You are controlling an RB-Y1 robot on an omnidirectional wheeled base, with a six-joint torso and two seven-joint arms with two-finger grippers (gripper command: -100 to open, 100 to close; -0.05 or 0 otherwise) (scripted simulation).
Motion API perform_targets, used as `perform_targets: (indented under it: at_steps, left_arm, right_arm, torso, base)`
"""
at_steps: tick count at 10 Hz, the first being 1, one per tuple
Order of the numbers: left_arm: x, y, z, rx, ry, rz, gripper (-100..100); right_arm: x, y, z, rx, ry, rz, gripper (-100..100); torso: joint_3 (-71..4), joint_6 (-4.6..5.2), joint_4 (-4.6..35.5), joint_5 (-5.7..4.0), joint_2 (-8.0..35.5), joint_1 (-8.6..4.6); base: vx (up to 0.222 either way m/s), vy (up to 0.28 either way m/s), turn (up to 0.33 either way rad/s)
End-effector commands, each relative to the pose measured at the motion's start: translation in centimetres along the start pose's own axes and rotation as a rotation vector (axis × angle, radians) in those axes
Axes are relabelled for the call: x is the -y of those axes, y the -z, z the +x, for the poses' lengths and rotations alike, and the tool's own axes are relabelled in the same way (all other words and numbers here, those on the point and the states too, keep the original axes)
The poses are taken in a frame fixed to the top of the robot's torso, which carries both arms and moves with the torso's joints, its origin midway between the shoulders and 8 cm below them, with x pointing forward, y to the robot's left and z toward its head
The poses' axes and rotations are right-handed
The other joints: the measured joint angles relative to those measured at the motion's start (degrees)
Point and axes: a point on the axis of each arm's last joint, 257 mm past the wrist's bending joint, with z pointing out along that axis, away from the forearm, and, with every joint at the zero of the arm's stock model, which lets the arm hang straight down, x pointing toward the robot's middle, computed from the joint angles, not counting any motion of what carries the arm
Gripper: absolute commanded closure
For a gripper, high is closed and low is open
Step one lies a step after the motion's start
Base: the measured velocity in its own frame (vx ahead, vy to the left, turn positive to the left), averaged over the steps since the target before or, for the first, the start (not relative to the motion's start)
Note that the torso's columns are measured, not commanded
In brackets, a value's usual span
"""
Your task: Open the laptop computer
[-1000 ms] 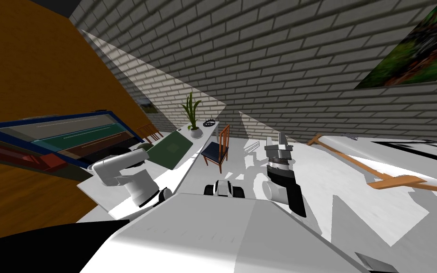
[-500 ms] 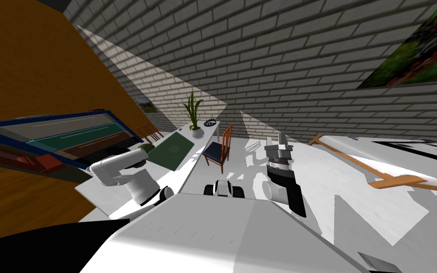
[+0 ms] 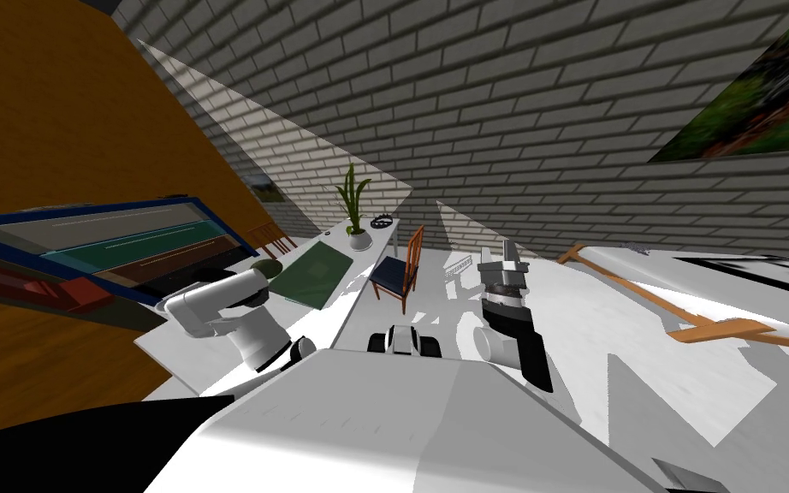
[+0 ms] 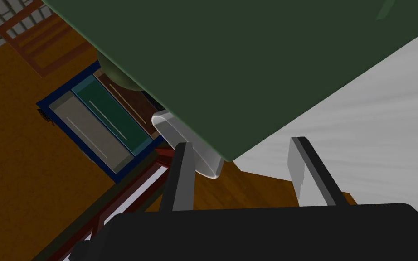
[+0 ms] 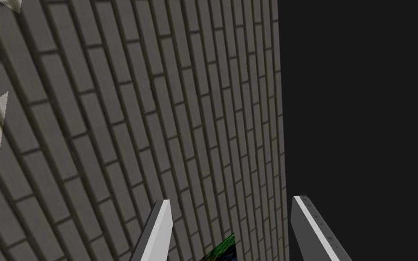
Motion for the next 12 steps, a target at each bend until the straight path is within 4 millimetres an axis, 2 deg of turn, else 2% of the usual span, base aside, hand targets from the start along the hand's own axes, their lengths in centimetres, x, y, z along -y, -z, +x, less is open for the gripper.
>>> perform_targets:
  at_steps: [1, 7, 8, 10, 12]
  left_arm:
    - [-2.5, -0.4, 1.6, -0.05, 0.004, -0.076, 100]
    - [-4.9, -0.3, 3.2, -0.105, 0.021, -0.157, 100]
    - [-3.7, 0.5, 1.5, -0.076, 0.028, -0.116, -100]
    - [-3.6, 1.9, 0.5, -0.067, 0.034, -0.118, -100]
    - [-3.6, 3.4, -0.5, -0.059, 0.04, -0.119, -100]
  right_arm:
    - [0.0, 0.0, 0.0, 0.0, 0.0, 0.0, 0]
    - [0.0, 0.0, 0.0, 0.0, 0.0, 0.0, 0]
    - [0.0, 0.0, 0.0, 0.0, 0.0, 0.0, 0]
    - [0.0, 0.0, 0.0, 0.0, 0.0, 0.0, 0]
    - [0.0, 0.0, 0.0, 0.0, 0.0, 0.0, 0]
  torso:
    - [0.0, -0.01, 0.0, 0.0, 0.0, -0.01]
    - [0.0, 0.03, 0.0, -0.09, 0.0, -0.08]
    - [0.0, 0.03, 0.1, -0.13, 0.0, -0.08]
    - [0.0, -0.16, 0.3, -0.59, 0.2, -0.06]
    - [0.0, -0.18, 0.4, -0.63, 0.2, 0.0]
  base:
    - [0.007, 0.044, 0.0]
    - [0.012, 0.05, -0.005]
    - [0.011, 0.03, -0.035]
    - [0.03, 0.023, -0.049]
    - [0.035, 0.029, -0.047]
